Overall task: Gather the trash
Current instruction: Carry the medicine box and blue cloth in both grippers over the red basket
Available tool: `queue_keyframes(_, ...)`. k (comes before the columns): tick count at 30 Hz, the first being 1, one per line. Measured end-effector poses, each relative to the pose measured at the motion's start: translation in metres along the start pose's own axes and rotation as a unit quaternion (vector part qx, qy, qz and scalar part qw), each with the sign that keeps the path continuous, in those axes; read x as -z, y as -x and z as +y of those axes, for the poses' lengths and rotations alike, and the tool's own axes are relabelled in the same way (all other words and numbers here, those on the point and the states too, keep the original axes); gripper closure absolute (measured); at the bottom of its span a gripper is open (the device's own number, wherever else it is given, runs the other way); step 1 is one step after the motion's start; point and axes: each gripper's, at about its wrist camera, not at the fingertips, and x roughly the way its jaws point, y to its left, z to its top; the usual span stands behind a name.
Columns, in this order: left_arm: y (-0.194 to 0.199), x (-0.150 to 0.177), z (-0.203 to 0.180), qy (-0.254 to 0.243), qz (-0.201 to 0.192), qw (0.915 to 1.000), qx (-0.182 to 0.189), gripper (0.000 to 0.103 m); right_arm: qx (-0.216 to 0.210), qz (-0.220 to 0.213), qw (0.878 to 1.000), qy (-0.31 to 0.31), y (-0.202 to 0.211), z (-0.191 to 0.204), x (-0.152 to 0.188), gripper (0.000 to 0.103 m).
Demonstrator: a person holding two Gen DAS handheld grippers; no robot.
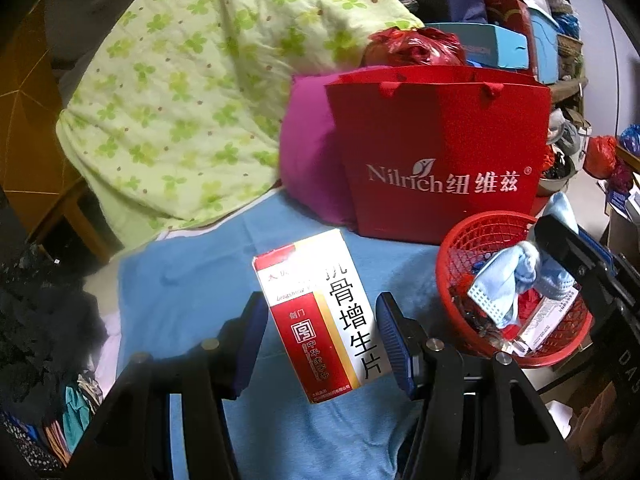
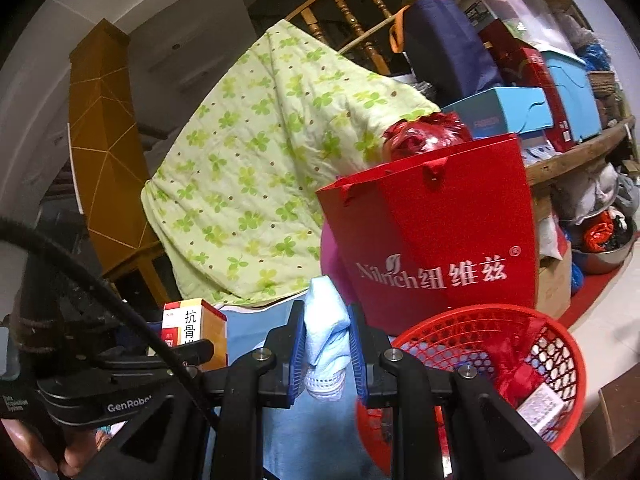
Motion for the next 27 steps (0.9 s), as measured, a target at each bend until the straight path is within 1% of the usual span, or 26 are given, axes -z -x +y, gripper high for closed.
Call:
queue_keyframes(19, -0.001, -0.013, -0.044, -0.033, -0.001, 0.9993, 0.019, 0.045, 0.027, -0.015, 0.999, -0.033, 0.015, -0.044, -0.009, 0.081)
queue_keyframes(27, -0.004, -0.017, -0.063, -0.048, 0.005, 0.9984, 0.028, 0.045, 0.036, -0.023, 0.998, -0.047, 0.022, -0.061, -0.012, 0.080)
